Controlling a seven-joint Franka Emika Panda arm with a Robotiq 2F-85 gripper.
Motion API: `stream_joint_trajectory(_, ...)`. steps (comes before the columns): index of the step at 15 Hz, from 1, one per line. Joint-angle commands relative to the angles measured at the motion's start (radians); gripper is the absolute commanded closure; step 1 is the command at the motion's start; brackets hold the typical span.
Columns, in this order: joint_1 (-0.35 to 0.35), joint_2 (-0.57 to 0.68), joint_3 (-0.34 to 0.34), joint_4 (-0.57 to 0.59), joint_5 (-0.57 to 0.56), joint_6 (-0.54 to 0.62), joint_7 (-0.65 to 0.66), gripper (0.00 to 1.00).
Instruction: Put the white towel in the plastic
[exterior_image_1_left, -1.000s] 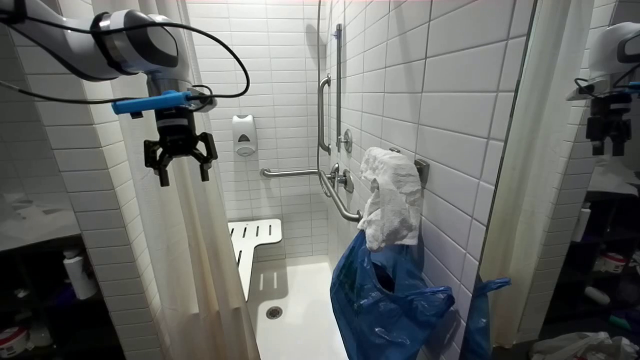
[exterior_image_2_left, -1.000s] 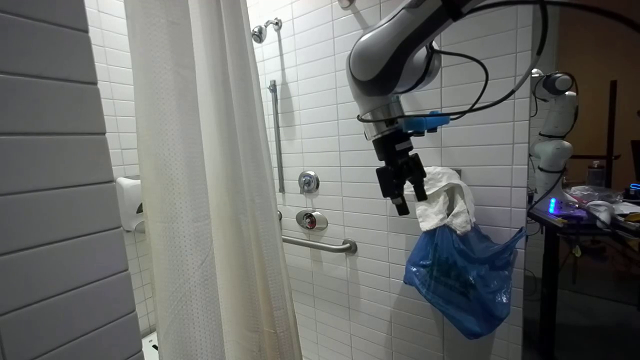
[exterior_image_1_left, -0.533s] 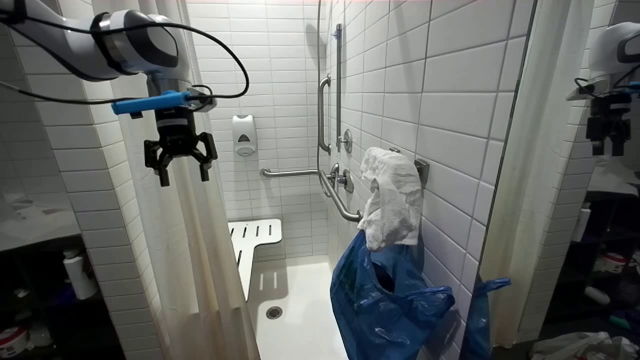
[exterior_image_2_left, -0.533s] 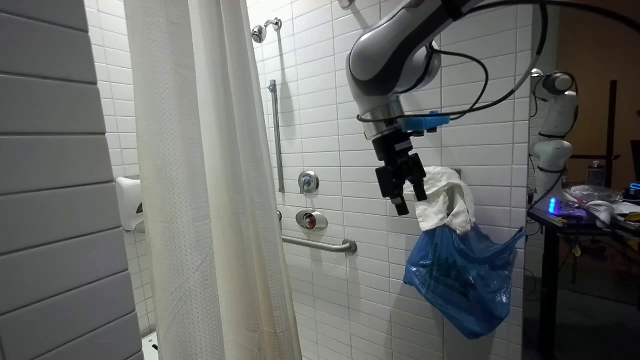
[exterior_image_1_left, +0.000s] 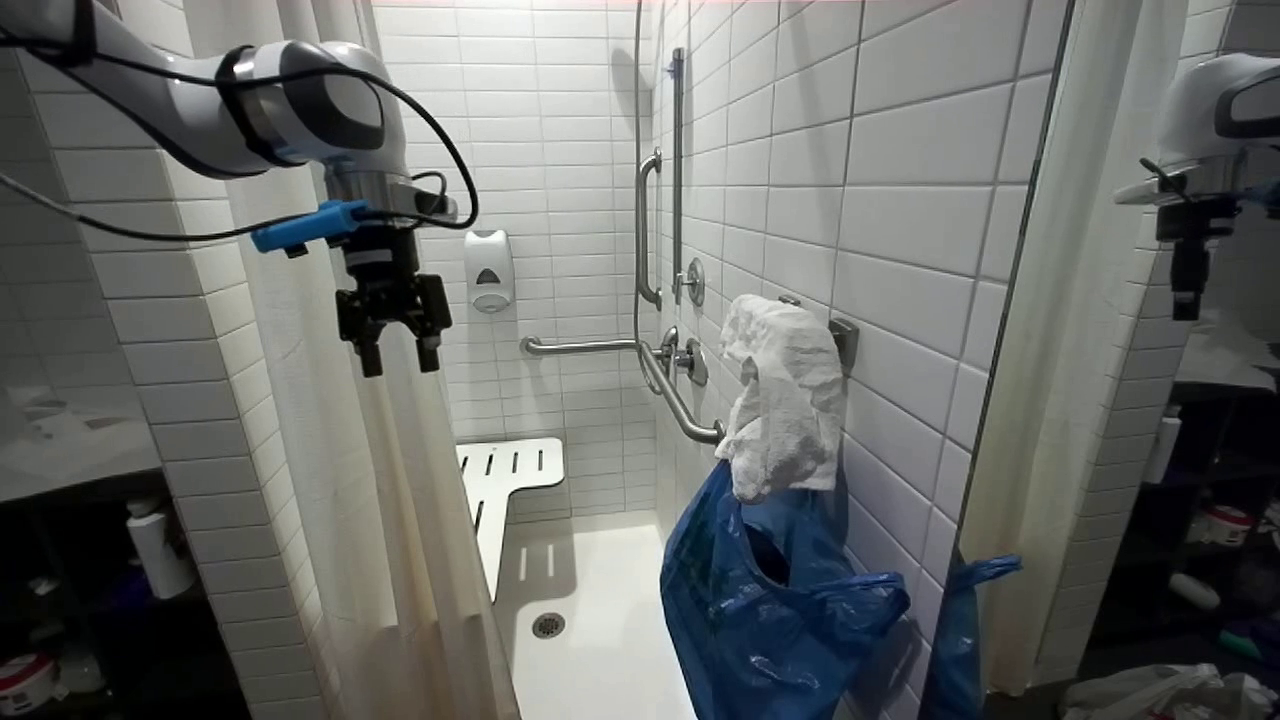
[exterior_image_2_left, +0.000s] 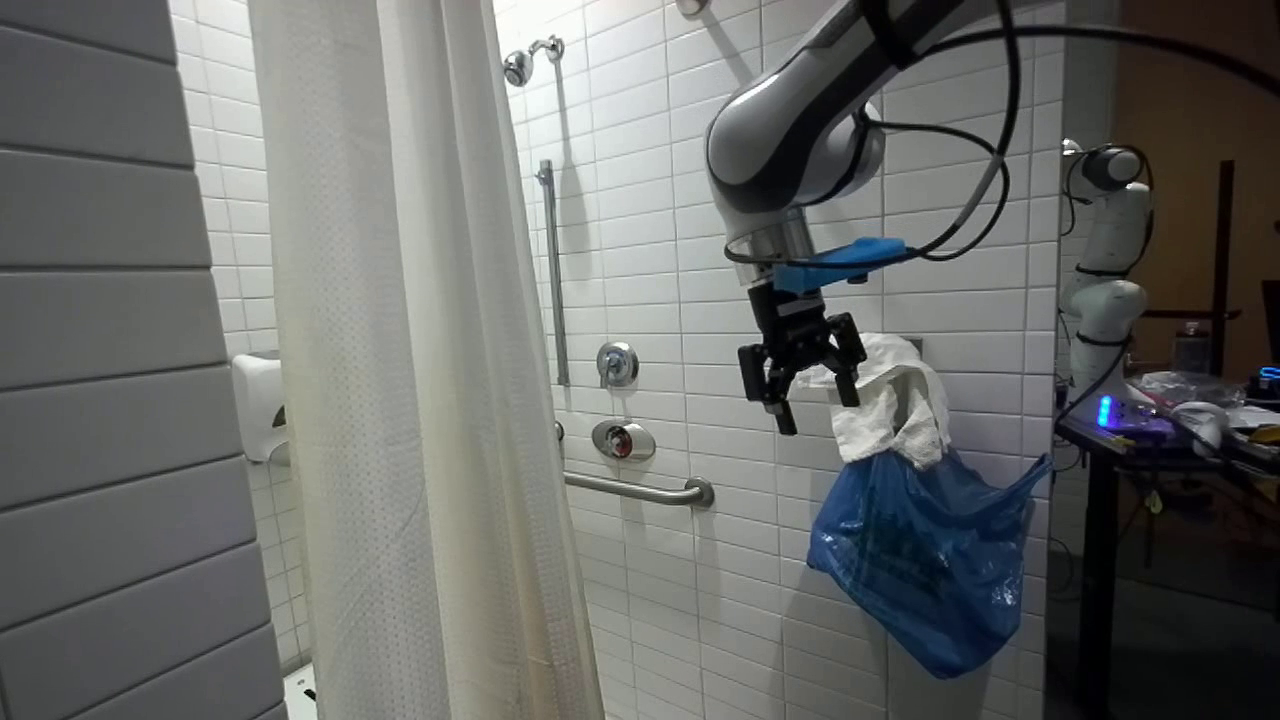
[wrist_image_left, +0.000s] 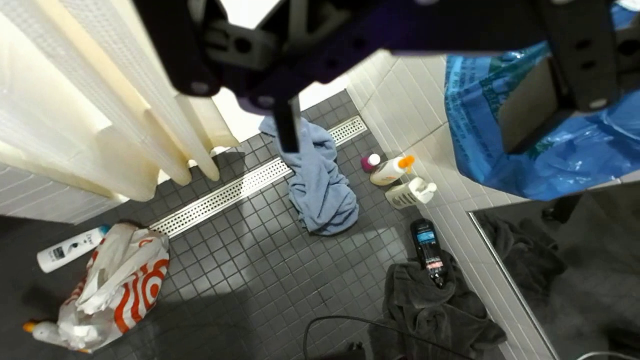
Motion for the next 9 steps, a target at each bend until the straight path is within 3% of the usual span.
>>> stream_joint_trajectory(1,-0.031,0.073,-0.011,0.029,-0.023,0.013,0.096,0.0)
stream_joint_trajectory(5,-0.043,0.125,-0.033,0.038,-0.008,0.009,0.13,0.0)
stream_joint_trajectory(9,-0.049,0.174,-0.053,0.068,0.035,0.011,0.253,0.0)
